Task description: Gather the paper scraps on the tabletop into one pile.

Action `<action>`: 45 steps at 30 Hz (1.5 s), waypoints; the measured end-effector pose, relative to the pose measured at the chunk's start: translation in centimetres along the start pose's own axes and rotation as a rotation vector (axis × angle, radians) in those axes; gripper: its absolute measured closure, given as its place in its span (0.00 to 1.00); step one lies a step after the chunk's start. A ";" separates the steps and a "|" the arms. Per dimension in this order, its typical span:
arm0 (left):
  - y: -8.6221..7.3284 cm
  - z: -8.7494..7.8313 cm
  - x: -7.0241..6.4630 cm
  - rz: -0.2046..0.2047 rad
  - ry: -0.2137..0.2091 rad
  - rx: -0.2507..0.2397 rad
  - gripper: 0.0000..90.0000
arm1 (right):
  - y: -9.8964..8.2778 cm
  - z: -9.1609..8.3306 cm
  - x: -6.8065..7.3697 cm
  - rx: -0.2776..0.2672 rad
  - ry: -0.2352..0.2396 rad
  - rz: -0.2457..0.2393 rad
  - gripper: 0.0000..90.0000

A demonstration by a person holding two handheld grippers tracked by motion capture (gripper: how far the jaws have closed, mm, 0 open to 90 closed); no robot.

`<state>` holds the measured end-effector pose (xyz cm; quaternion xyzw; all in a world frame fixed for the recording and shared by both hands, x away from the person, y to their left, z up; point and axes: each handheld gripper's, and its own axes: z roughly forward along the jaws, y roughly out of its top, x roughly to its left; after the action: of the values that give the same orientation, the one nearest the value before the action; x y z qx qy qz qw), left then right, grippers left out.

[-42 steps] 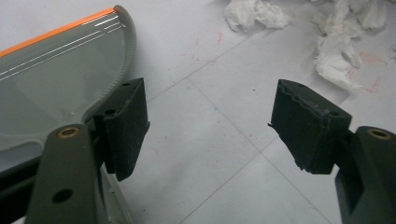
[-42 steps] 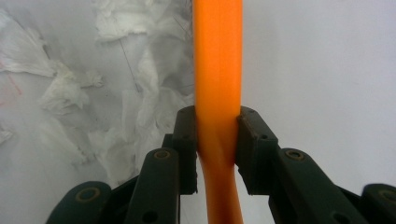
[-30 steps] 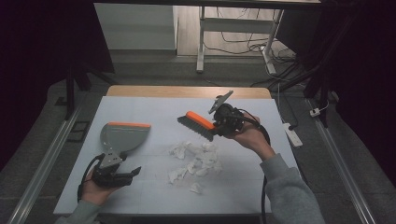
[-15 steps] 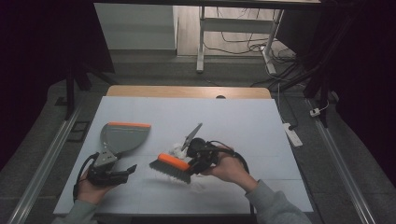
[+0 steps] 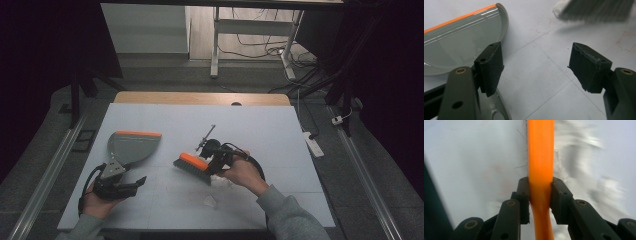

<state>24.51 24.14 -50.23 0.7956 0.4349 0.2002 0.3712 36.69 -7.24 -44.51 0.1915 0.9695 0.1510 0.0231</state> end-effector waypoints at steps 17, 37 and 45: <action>0.1 0.2 -0.2 0.005 -0.003 0.007 0.32 | -6.1 -5.8 3.8 -0.041 0.116 -0.143 0.79; 0.0 0.4 -0.2 0.006 -0.002 0.012 0.32 | -5.4 -2.5 0.2 0.019 -0.082 -0.148 0.79; 0.0 0.5 -0.3 0.010 -0.003 0.016 0.32 | -6.7 -6.8 -1.1 -0.138 -0.087 -0.061 0.79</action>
<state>24.65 23.68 -50.56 0.8010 0.4319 0.1975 0.3645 34.57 -15.50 -40.08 0.1663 0.9603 0.2080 0.0827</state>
